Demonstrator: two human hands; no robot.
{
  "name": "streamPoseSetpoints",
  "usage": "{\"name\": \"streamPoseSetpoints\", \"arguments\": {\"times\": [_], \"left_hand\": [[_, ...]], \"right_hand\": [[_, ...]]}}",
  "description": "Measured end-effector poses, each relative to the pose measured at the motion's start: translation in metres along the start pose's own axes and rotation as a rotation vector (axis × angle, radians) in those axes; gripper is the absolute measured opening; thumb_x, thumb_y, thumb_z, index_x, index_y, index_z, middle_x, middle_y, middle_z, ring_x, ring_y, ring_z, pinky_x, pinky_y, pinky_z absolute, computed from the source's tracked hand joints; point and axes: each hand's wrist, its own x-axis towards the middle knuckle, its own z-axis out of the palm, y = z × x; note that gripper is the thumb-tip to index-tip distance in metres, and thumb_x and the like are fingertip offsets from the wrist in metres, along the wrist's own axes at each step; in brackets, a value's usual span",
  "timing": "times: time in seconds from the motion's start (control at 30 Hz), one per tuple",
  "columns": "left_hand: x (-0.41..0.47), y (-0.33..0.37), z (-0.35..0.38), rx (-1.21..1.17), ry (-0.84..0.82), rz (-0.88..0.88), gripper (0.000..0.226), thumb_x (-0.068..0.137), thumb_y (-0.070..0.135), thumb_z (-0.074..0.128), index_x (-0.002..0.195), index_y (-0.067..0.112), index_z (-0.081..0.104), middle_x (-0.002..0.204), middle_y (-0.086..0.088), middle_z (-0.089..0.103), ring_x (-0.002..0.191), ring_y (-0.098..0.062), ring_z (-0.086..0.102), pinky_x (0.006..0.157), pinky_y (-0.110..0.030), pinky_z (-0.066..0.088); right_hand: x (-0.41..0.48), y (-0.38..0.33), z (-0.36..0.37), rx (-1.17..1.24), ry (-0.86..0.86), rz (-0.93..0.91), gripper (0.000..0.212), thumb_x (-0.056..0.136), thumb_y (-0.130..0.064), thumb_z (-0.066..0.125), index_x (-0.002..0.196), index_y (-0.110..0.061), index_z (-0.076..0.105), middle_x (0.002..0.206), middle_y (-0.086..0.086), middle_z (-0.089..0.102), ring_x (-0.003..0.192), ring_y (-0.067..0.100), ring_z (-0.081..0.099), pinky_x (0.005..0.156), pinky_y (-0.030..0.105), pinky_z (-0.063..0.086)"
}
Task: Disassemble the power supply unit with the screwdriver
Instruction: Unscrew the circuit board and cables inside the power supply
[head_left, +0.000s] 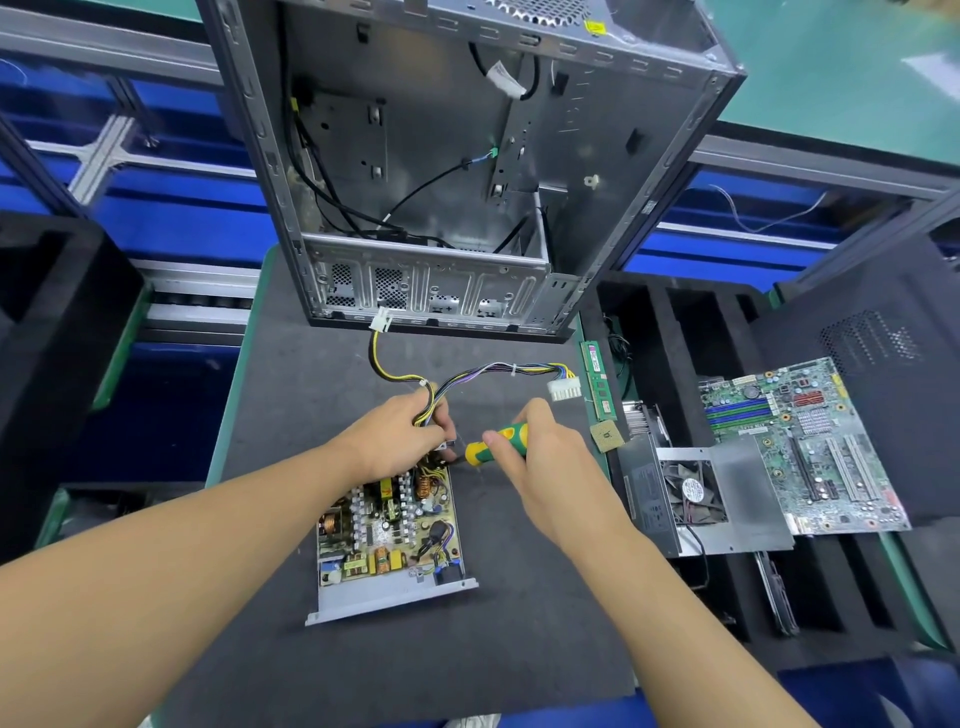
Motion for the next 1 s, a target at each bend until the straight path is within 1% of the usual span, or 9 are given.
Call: {"name": "streamPoseSetpoints", "arguments": {"times": [0.17,0.23,0.47,0.57,0.7,0.8,0.9,1.0], "left_hand": [[0.0007,0.0005,0.0012,-0.027,0.01,-0.004,0.013,0.09,-0.003,0.044,0.092,0.01,0.046,0.097,-0.008,0.07,0.086,-0.017,0.074,0.095,-0.041,0.051],[0.0013,0.0003,0.0013,-0.034,0.013,-0.003,0.013,0.09,-0.003,0.044,0.092,0.009,0.046,0.096,-0.008,0.071,0.086,-0.017,0.074,0.092,-0.038,0.052],[0.0034,-0.0038,0.0012,-0.047,0.016,0.005,0.012,0.09,-0.002,0.046,0.091,0.01,0.047,0.096,-0.008,0.071,0.086,-0.018,0.074,0.094,-0.041,0.052],[0.0036,-0.005,0.0017,-0.055,0.02,0.014,0.012,0.089,-0.002,0.046,0.09,0.01,0.047,0.096,-0.008,0.072,0.085,-0.017,0.074,0.093,-0.04,0.052],[0.0041,-0.006,0.0016,-0.048,0.027,0.021,0.012,0.089,-0.002,0.046,0.09,0.01,0.047,0.096,-0.007,0.072,0.084,-0.016,0.074,0.09,-0.037,0.052],[0.0044,-0.0059,0.0017,-0.058,0.033,0.02,0.013,0.089,-0.003,0.046,0.09,0.01,0.046,0.095,-0.008,0.072,0.083,-0.015,0.074,0.084,-0.032,0.051],[0.0046,-0.0059,0.0019,-0.069,0.037,0.016,0.014,0.089,-0.004,0.046,0.089,0.01,0.046,0.096,-0.009,0.072,0.082,-0.015,0.074,0.082,-0.029,0.051],[0.0046,-0.0057,0.0021,-0.07,0.039,0.023,0.015,0.09,-0.004,0.046,0.089,0.01,0.045,0.096,-0.009,0.072,0.082,-0.014,0.073,0.079,-0.024,0.049]], "right_hand": [[-0.0007,-0.001,0.0019,0.006,-0.004,0.012,0.032,0.098,-0.05,0.046,0.098,-0.019,0.037,0.073,-0.005,0.047,0.063,0.019,0.048,0.046,0.029,0.031],[-0.0018,-0.0014,0.003,0.004,-0.005,0.009,0.032,0.098,-0.05,0.046,0.098,-0.02,0.037,0.073,-0.006,0.047,0.063,0.018,0.048,0.046,0.029,0.029],[-0.0034,-0.0022,0.0031,0.016,0.009,-0.001,0.031,0.098,-0.049,0.046,0.098,-0.019,0.038,0.073,-0.007,0.047,0.063,0.015,0.048,0.047,0.028,0.032],[-0.0036,-0.0035,0.0033,0.02,0.003,-0.007,0.031,0.098,-0.048,0.046,0.098,-0.019,0.037,0.074,-0.007,0.048,0.066,0.02,0.05,0.048,0.029,0.033],[-0.0049,-0.0049,0.0033,0.017,0.002,-0.03,0.03,0.099,-0.047,0.047,0.097,-0.019,0.037,0.075,-0.006,0.047,0.067,0.022,0.05,0.049,0.03,0.033],[-0.0055,-0.0048,0.0032,0.017,0.005,-0.04,0.03,0.099,-0.047,0.047,0.097,-0.019,0.036,0.075,-0.006,0.047,0.067,0.023,0.049,0.049,0.032,0.032],[-0.0049,-0.0049,0.0029,0.015,0.009,-0.046,0.03,0.099,-0.047,0.046,0.097,-0.019,0.036,0.074,-0.007,0.046,0.065,0.021,0.046,0.047,0.027,0.029],[-0.0047,-0.005,0.0028,0.001,0.011,-0.061,0.03,0.099,-0.047,0.046,0.096,-0.019,0.035,0.074,-0.007,0.046,0.064,0.021,0.046,0.047,0.026,0.028]]}}
